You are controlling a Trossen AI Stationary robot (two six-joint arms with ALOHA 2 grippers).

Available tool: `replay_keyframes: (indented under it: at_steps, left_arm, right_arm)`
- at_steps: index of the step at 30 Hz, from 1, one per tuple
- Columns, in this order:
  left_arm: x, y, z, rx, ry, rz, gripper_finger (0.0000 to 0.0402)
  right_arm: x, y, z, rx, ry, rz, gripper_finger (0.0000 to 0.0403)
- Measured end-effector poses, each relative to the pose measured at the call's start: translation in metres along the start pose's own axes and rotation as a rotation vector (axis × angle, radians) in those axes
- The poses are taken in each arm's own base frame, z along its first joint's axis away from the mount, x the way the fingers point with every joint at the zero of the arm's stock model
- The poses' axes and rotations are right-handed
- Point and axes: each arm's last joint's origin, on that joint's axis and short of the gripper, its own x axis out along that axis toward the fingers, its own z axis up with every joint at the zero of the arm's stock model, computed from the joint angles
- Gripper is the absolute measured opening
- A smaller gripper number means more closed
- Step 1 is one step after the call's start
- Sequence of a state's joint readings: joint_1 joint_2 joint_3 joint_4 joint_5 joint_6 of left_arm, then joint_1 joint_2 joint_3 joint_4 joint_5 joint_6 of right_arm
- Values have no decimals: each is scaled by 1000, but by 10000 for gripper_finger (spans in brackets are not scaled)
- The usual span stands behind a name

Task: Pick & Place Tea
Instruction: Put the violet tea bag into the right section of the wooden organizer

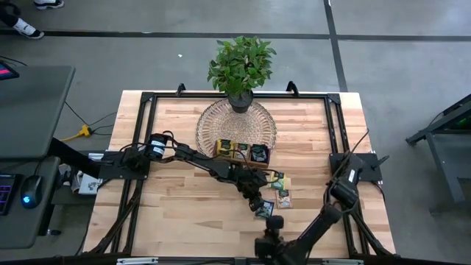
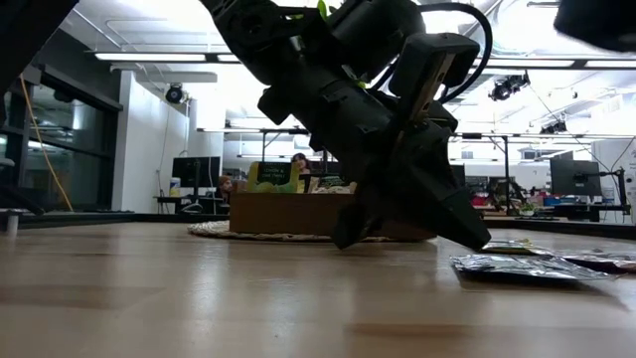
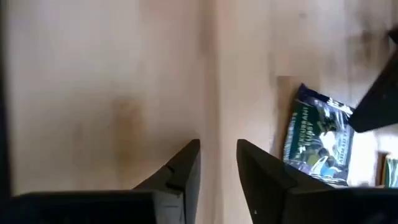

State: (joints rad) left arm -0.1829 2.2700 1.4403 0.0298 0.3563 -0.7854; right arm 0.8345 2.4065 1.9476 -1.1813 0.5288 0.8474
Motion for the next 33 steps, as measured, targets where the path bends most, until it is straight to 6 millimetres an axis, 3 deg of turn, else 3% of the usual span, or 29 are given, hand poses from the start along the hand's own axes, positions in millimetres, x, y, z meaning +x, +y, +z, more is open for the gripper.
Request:
replay_keyframes:
  at_steps: [8, 22, 33]
  left_arm:
    - [0, 0, 0, -4, 6, 5, 0]
    - [0, 1, -2, -12, 27, 0, 0]
    - [0, 0, -3, -4, 64, -22, 0]
  right_arm:
    - [9, -11, 4, 147, 38, -45, 134]
    - [23, -42, 8, 93, 163, -202, 147]
    - [42, -41, 0, 131, 206, -147, 145]
